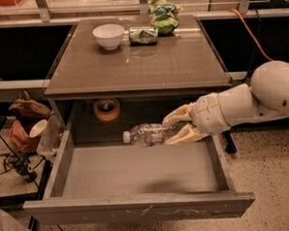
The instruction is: Place water bottle into top drawer
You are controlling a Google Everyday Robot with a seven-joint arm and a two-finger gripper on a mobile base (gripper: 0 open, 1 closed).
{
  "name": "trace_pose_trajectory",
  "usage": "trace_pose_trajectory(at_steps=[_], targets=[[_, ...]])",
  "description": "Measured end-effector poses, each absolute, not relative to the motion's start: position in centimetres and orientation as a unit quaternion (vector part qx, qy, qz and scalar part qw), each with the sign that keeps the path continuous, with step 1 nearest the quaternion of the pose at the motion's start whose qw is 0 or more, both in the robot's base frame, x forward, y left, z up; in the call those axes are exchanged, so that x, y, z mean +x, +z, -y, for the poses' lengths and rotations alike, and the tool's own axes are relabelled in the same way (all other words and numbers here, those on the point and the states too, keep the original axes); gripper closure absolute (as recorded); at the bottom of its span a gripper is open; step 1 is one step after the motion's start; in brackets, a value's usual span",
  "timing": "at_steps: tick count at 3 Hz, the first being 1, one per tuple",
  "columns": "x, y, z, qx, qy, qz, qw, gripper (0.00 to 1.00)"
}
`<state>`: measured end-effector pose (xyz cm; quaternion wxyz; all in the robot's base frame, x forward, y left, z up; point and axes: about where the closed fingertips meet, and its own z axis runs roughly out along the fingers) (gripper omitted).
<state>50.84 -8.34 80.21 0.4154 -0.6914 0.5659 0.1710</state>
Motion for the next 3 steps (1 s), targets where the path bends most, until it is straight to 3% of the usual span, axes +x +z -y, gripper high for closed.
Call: trace_pose_trajectory(at_steps=[3], targets=[[55.7,71.0,1.1,-0.692,0.111,-0.550,0.454,1.00]])
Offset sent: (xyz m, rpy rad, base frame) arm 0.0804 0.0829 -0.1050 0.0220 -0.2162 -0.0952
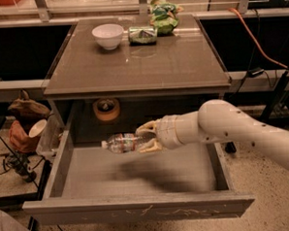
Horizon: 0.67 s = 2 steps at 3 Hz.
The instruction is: Place water bottle into top drawer
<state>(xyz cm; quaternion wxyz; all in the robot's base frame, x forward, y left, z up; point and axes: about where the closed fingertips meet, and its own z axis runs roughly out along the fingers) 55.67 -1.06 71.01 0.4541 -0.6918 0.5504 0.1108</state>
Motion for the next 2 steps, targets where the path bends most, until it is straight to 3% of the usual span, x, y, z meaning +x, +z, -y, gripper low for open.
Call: trace_pose_trajectory(at_steps=[2], targets=[[58.6,66.1,-1.5,-0.692,0.069,-0.568,0.441,1.00]])
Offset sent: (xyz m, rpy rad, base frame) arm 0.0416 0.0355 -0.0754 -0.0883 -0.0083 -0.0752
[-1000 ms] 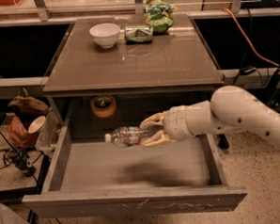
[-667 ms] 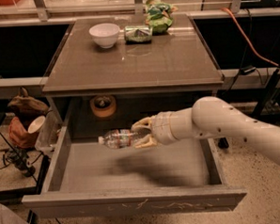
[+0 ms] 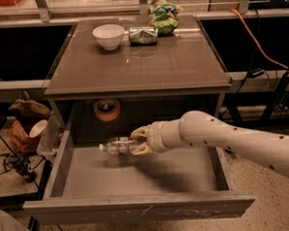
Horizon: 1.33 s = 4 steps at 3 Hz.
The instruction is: Place water bottle into top drawer
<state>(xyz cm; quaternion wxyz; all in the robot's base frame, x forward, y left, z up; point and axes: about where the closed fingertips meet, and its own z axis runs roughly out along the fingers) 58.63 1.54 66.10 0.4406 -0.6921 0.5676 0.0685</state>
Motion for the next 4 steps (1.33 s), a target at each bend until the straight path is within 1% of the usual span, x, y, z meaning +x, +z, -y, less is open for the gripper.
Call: trace_pose_trajectory(at_steps=[2,3,4], targets=[[59.13,63.64,-2.36,-0.686,0.113,-0.574,0.433,1.00],[59.13,63.62,-2.36,-0.686,0.114,-0.574,0.433,0.81],[59.13,63.62,-2.37,-0.686,0.114,-0.574,0.432,0.58]])
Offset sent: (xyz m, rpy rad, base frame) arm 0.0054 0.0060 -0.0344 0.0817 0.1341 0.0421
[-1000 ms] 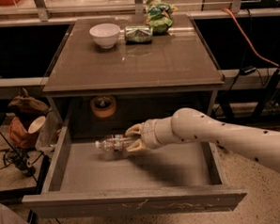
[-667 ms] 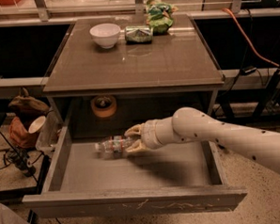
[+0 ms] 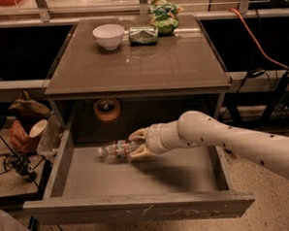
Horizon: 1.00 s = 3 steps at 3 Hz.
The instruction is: Place water bottle into top drawer
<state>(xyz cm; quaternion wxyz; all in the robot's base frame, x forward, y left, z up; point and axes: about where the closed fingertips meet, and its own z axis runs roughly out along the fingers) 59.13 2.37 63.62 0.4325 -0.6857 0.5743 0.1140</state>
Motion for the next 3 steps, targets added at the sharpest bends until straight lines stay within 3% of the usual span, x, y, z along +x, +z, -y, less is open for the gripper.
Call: trace_pose_trajectory(at_steps=[2,3], targets=[[59.13,63.61,-2.37,-0.686,0.114,-0.574,0.432,0.12],[59.13,63.61,-2.38,-0.686,0.114,-0.574,0.432,0.00]])
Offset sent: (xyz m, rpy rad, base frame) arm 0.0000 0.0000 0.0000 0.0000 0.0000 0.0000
